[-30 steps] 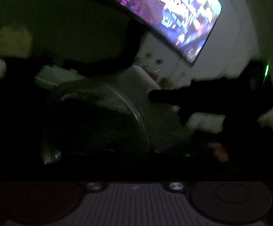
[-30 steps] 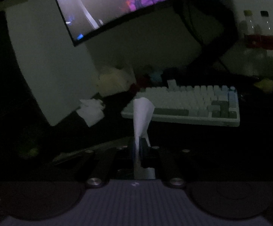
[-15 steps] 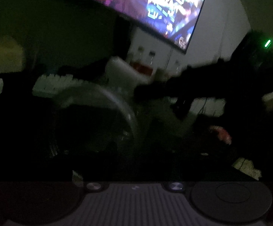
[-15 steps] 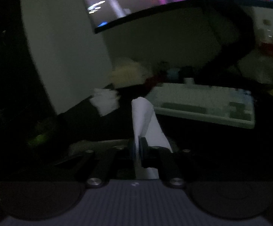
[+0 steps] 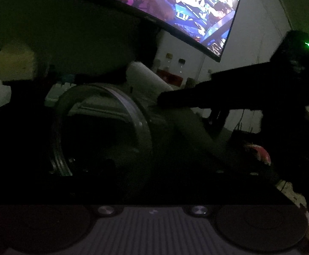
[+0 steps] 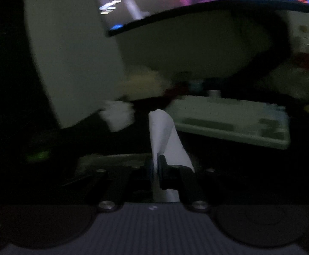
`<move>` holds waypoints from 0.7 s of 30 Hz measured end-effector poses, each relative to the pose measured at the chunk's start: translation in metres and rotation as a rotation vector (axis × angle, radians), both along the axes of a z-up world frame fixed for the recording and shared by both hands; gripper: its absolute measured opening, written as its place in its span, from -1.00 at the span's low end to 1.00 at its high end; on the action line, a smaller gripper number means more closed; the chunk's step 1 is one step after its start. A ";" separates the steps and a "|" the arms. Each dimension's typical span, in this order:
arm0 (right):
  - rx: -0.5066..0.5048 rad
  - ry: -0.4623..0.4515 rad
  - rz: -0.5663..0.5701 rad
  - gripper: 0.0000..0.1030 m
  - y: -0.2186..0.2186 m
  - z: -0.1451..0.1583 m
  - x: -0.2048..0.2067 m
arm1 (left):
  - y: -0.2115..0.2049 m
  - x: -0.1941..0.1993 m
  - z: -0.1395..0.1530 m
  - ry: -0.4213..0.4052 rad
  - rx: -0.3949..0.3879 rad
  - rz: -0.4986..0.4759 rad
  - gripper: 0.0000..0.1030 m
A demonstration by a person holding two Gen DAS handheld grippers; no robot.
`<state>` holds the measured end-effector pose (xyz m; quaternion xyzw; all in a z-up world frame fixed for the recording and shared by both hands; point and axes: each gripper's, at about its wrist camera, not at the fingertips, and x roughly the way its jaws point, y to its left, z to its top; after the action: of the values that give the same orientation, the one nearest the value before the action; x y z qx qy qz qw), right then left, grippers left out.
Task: Clean container
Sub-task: 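Pull the towel out of the jar with the right tool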
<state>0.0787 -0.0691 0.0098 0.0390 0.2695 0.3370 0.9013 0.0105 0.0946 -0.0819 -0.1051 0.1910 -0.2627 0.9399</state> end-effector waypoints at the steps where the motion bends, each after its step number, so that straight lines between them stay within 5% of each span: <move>1: 0.001 -0.008 0.024 -0.83 0.002 -0.001 -0.003 | -0.001 0.001 0.000 0.000 0.002 0.005 0.55; 5: -0.006 -0.045 0.091 -0.86 0.007 -0.005 -0.011 | -0.004 0.000 0.000 0.001 0.001 0.045 0.45; 6: -0.025 -0.056 0.075 -0.87 0.006 -0.006 -0.012 | -0.005 -0.001 0.000 -0.003 0.007 0.058 0.25; 7: -0.062 -0.065 0.023 -0.87 0.001 -0.008 -0.008 | -0.005 -0.002 0.000 -0.006 0.017 0.073 -0.33; 8: -0.092 -0.065 -0.032 -0.84 -0.005 -0.010 -0.003 | -0.005 -0.003 0.000 -0.006 0.026 0.087 -0.52; 13: -0.054 0.007 -0.212 -0.84 -0.050 -0.019 0.022 | 0.001 0.000 -0.001 0.002 -0.024 0.097 -0.67; 21: -0.010 0.043 -0.244 -0.84 -0.074 -0.027 0.020 | -0.025 0.017 0.010 0.039 0.012 0.163 -0.71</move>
<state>0.0988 -0.1429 -0.0168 0.0744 0.2838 0.2224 0.9298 0.0278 0.0696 -0.0722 -0.1196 0.2017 -0.1822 0.9549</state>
